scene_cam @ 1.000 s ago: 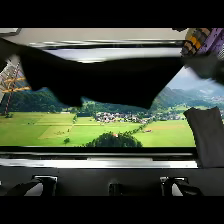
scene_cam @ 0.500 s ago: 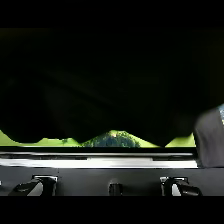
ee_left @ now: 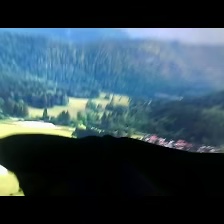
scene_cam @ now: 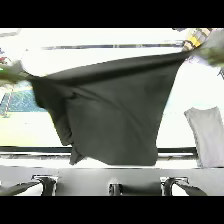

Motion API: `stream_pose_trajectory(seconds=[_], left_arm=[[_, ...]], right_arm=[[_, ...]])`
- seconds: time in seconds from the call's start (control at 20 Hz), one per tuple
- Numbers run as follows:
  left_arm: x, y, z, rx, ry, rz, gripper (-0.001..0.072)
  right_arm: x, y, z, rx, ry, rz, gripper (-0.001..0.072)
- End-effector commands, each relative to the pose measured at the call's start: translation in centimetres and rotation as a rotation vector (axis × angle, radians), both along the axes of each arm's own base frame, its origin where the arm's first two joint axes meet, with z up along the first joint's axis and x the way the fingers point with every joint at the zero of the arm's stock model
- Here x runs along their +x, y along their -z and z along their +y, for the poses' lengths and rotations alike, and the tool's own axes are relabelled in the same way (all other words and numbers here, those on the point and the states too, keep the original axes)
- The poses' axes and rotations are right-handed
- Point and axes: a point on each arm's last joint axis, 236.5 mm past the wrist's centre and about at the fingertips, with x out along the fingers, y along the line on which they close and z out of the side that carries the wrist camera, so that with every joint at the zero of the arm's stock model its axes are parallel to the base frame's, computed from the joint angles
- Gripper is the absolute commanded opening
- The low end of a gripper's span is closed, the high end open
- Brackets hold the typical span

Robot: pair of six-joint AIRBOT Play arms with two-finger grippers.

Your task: Fold the clothes and pants, and hang the long-sleeved shirts on hangers.

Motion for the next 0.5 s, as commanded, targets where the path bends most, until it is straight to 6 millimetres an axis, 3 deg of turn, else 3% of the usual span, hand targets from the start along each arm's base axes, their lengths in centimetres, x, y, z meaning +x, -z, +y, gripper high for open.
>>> stream_pose_trajectory(seconds=[0.0,0.1,0.2,0.35,0.45], left_arm=[[4.3,13.6,-2.4,0.01,0.073,0.213,0.0018],[5.8,19.3,-3.7,0.011,0.09,0.273,0.0018],[6.5,23.3,-4.5,0.003,0.092,0.315,0.0018],[6.8,26.2,-5.3,-0.037,0.081,0.348,0.0018],[6.7,26.7,-5.3,-0.042,0.08,0.361,0.0022]], right_arm=[[5.5,14.4,-0.2,0.044,-0.01,0.314,0.003],[8.4,20.4,1.3,0.038,-0.041,0.374,0.003],[10.8,25.1,2.6,0.045,-0.029,0.396,0.003],[13.3,29.1,4.1,0.053,0.01,0.387,0.003],[13.9,30.5,4.9,0.076,0.034,0.401,0.0032]])
